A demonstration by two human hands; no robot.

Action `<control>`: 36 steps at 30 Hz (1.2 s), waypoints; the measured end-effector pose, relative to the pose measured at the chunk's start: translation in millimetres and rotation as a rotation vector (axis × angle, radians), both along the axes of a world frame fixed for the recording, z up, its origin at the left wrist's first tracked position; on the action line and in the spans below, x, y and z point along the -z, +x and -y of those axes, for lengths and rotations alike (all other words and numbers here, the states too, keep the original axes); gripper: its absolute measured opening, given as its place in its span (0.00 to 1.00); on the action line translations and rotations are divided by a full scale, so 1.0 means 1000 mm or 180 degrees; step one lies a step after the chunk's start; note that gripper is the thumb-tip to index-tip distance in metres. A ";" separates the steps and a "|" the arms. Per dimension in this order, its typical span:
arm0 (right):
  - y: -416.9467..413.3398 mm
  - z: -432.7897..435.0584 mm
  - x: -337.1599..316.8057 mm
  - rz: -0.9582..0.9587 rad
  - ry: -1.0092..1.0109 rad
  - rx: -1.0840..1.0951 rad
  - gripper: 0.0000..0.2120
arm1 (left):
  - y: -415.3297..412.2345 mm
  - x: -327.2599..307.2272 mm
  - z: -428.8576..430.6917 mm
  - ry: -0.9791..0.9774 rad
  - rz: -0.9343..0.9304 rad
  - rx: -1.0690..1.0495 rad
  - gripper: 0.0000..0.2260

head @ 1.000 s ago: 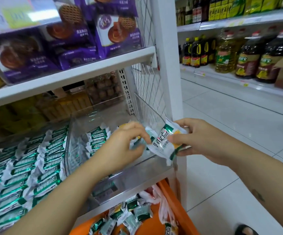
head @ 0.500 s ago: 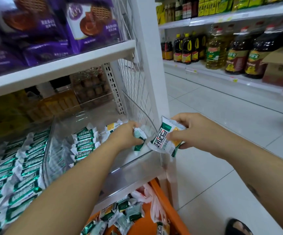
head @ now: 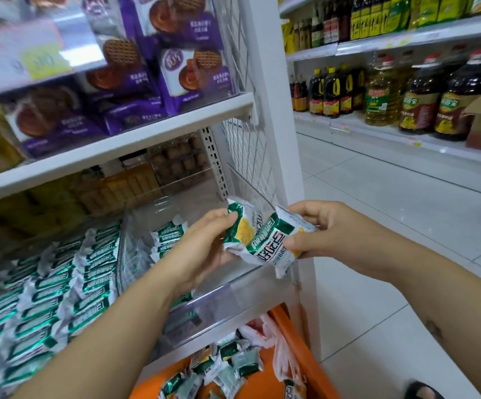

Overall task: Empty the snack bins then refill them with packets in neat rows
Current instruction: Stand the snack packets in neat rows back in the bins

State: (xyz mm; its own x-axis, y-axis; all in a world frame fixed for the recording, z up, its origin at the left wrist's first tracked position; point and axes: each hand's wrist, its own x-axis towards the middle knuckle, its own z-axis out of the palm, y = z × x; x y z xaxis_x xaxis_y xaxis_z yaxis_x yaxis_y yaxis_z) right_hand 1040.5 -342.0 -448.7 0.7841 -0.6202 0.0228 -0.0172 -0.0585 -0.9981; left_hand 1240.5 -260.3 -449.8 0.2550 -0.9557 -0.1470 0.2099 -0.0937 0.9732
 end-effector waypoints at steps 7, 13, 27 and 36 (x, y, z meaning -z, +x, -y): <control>0.008 -0.022 0.006 0.0427 0.0676 -0.0279 0.20 | -0.007 -0.012 -0.030 -0.0248 -0.0408 0.0227 0.18; 0.017 -0.037 0.012 0.0564 0.0900 -0.0295 0.20 | 0.001 -0.019 -0.053 -0.0079 0.0437 0.0338 0.16; 0.044 -0.048 0.017 0.0494 0.0290 0.0622 0.13 | 0.002 -0.010 -0.064 0.0096 0.0795 -0.0773 0.09; 0.050 -0.056 0.023 0.0257 0.0582 0.0532 0.11 | -0.017 0.004 -0.071 -0.0079 -0.0283 -0.0902 0.10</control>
State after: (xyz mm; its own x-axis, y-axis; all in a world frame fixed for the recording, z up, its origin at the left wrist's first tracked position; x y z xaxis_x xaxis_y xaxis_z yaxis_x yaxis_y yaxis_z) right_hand 1090.4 -286.2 -471.8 0.6707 -0.7405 -0.0431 0.0688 0.1199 -0.9904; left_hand 1223.9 -189.8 -453.8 0.4993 -0.8518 -0.1583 0.3088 0.0043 0.9511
